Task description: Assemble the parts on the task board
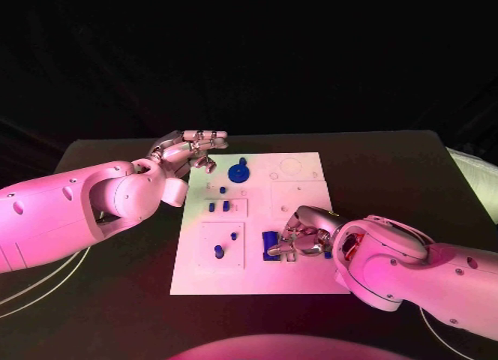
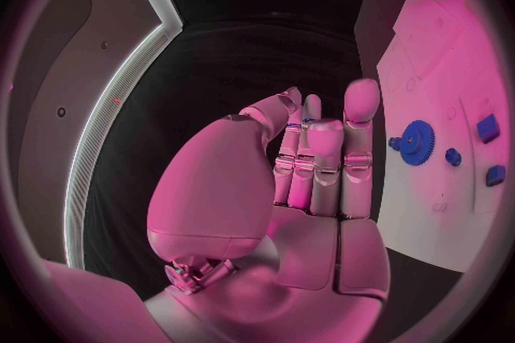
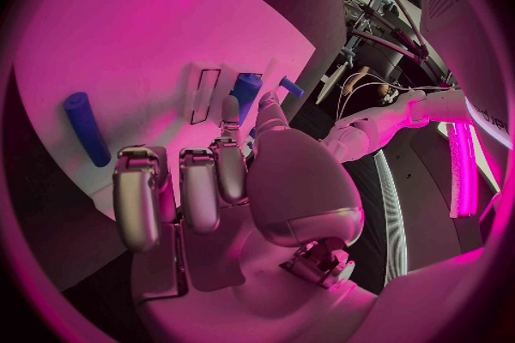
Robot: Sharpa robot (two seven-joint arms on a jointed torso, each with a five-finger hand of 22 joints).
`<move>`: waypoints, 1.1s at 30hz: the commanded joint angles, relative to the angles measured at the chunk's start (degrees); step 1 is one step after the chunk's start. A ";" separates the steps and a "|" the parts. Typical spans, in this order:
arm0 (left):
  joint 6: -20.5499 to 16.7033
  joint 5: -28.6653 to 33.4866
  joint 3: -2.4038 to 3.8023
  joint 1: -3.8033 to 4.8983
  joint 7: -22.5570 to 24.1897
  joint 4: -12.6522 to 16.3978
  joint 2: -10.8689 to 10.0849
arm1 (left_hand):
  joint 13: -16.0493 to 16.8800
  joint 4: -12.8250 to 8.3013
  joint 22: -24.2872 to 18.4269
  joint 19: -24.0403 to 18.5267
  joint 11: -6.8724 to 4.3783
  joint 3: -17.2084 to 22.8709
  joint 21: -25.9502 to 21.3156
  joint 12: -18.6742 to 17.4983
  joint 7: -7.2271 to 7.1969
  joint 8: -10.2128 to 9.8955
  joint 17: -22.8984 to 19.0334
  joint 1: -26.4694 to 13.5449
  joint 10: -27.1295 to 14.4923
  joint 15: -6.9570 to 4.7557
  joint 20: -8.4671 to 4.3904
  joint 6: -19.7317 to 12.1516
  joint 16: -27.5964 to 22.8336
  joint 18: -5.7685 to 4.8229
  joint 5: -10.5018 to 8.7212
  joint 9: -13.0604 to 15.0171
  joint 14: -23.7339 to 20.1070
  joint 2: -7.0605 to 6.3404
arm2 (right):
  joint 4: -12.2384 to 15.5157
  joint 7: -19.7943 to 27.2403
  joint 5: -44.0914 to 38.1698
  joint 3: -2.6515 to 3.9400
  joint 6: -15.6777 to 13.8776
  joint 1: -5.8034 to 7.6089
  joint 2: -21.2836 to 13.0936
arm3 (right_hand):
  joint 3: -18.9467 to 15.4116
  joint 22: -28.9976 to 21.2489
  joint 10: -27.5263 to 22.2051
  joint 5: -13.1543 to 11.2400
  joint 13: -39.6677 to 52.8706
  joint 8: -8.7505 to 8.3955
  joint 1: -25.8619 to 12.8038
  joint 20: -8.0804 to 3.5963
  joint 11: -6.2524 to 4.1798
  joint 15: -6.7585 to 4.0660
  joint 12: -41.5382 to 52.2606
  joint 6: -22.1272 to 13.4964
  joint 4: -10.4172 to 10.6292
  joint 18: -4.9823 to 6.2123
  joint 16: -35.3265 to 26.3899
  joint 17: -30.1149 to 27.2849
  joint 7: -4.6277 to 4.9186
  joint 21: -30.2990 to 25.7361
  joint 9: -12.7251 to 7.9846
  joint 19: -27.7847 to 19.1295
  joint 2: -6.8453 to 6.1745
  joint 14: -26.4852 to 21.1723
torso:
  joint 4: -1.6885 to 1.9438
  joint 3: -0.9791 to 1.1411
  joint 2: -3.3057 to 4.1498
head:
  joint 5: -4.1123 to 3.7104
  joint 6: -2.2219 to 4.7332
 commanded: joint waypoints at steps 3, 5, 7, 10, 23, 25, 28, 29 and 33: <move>1.09 -0.17 0.02 0.00 0.18 0.05 0.08 | 0.05 -0.05 -0.09 -0.48 -0.19 -0.39 -0.17 0.37 -0.13 0.39 -0.02 -0.01 -0.40 -0.07 0.03 -0.38 -0.27 0.54 -0.21 -0.07 -0.45 0.54 | 1.33 1.98 -0.25 0.02 -2.32 0.08 -1.88 | 0.05 10.48 1.59 0.28 2.16 0.09 3.92 -0.52 -1.03 -0.34 -0.69 -0.55 -0.57 -0.32 0.21 5.31 0.29 0.21 0.04 2.28 2.62 4.31 | -0.04 0.01 -0.03 | -0.09 0.16; 1.09 -0.17 0.01 -0.01 0.18 0.07 0.05 | 0.05 -0.05 -0.09 -0.48 -0.19 -0.39 -0.17 0.37 -0.13 0.39 -0.02 -0.01 -0.40 -0.07 0.03 -0.38 -0.27 0.54 -0.21 -0.07 -0.45 0.54 | 2.19 3.12 0.37 0.06 -4.06 0.44 -3.49 | 0.15 10.12 0.85 1.67 1.13 -1.00 4.29 -0.44 -0.57 -0.06 -2.29 -2.21 -0.82 -0.22 0.04 5.00 0.95 -0.07 -0.32 1.97 2.48 4.23 | -0.01 -0.03 -0.02 | -0.15 0.23; 1.07 -0.17 0.01 -0.01 0.18 0.08 0.01 | 0.05 -0.05 -0.09 -0.48 -0.19 -0.39 -0.17 0.37 -0.13 0.39 -0.02 -0.01 -0.40 -0.07 0.03 -0.38 -0.27 0.54 -0.21 -0.07 -0.45 0.54 | 2.90 4.13 0.71 0.09 -5.27 0.95 -5.24 | 0.32 9.79 -0.01 2.94 -0.02 -1.98 4.73 -0.16 -0.04 0.35 -4.08 -3.40 -1.10 -0.13 -0.13 4.73 1.56 -0.32 -0.67 1.68 2.41 4.17 | -0.02 -0.04 0.00 | -0.25 0.33; 1.05 -0.17 0.00 -0.01 0.20 0.07 -0.04 | 0.05 -0.05 -0.09 -0.48 -0.19 -0.39 -0.17 0.37 -0.13 0.39 -0.02 -0.01 -0.40 -0.07 0.03 -0.38 -0.27 0.54 -0.21 -0.07 -0.45 0.54 | 3.56 4.88 0.39 0.12 -5.46 1.96 -8.25 | 0.82 9.52 -1.29 5.09 -1.75 -3.76 5.65 0.45 0.74 1.05 -6.82 -4.96 -1.56 -0.05 -0.29 4.48 2.49 -0.55 -1.41 1.43 2.59 4.11 | -0.16 -0.06 -0.08 | -0.48 0.57; 1.06 -0.17 -0.02 -0.03 0.46 0.03 0.10 | 0.05 -0.05 -0.09 -0.48 -0.19 -0.39 -0.17 0.37 -0.13 0.39 -0.02 -0.01 -0.40 -0.07 0.03 -0.38 -0.27 0.54 -0.21 -0.07 -0.45 0.54 | 3.06 1.09 -7.92 -0.09 -0.34 2.40 -14.81 | 1.26 9.49 -2.06 8.76 -3.42 -5.35 5.41 1.06 0.91 1.34 -9.55 -3.53 -1.05 -0.01 -0.45 4.33 2.56 -0.64 -2.44 1.37 2.62 4.06 | -0.37 -0.05 -0.15 | -1.67 1.25; 1.07 -0.17 -0.02 -0.04 0.48 0.01 0.12 | 0.05 -0.05 -0.09 -0.48 -0.19 -0.39 -0.17 0.37 -0.13 0.39 -0.02 -0.01 -0.40 -0.07 0.03 -0.38 -0.27 0.54 -0.21 -0.07 -0.45 0.54 | 2.89 0.33 -9.29 -0.14 0.62 1.97 -14.91 | 1.14 9.51 -2.05 8.88 -3.48 -5.36 5.09 1.04 0.86 1.31 -9.67 -3.25 -0.80 -0.02 -0.48 4.28 2.50 -0.63 -2.46 1.38 2.47 4.05 | -0.34 -0.04 -0.13 | -1.86 1.30; 1.12 -0.17 -0.03 -0.06 0.47 0.00 0.13 | 0.05 -0.05 -0.10 -0.48 -0.19 -0.39 -0.18 0.38 -0.13 0.40 -0.03 -0.01 -0.41 -0.07 0.03 -0.38 -0.27 0.54 -0.21 -0.07 -0.46 0.55 | 2.63 -0.43 -11.24 -0.20 1.74 1.38 -14.90 | 0.92 9.38 -2.05 8.81 -3.57 -5.39 4.57 1.00 0.81 1.27 -9.84 -2.93 -0.36 0.02 -0.59 4.10 2.44 -0.74 -2.49 1.27 2.23 4.01 | -0.21 -0.02 -0.07 | -2.03 1.35; 1.12 -0.17 -0.03 -0.07 0.46 0.00 0.11 | 0.06 -0.04 -0.20 -0.52 -0.18 -0.45 -0.34 0.45 -0.12 0.41 -0.22 -0.04 -0.49 -0.06 0.04 -0.43 -0.33 0.56 -0.20 -0.08 -0.54 0.62 | 2.56 -0.56 -11.70 -0.21 1.98 1.25 -14.89 | 0.87 9.37 -2.06 8.78 -3.59 -5.40 4.46 0.99 0.80 1.26 -9.88 -2.86 -0.26 0.02 -0.64 4.03 2.42 -0.74 -2.50 1.26 2.16 3.99 | -0.19 0.00 -0.06 | -2.04 1.29; 1.10 -0.17 -0.05 -0.13 0.43 -0.07 0.03 | 0.07 -0.04 -0.21 -0.53 -0.18 -0.46 -0.35 0.45 -0.12 0.41 -0.23 -0.04 -0.49 -0.05 0.04 -0.43 -0.34 0.56 -0.20 -0.08 -0.55 0.63 | 2.30 -1.01 -13.20 -0.26 3.15 0.76 -14.58 | 0.47 9.29 -2.03 8.60 -3.67 -5.50 3.78 0.95 0.76 1.22 -10.06 -2.56 0.34 0.05 -0.73 3.90 2.38 -0.82 -2.53 1.19 1.60 3.96 | -0.25 -0.02 -0.09 | -1.98 1.20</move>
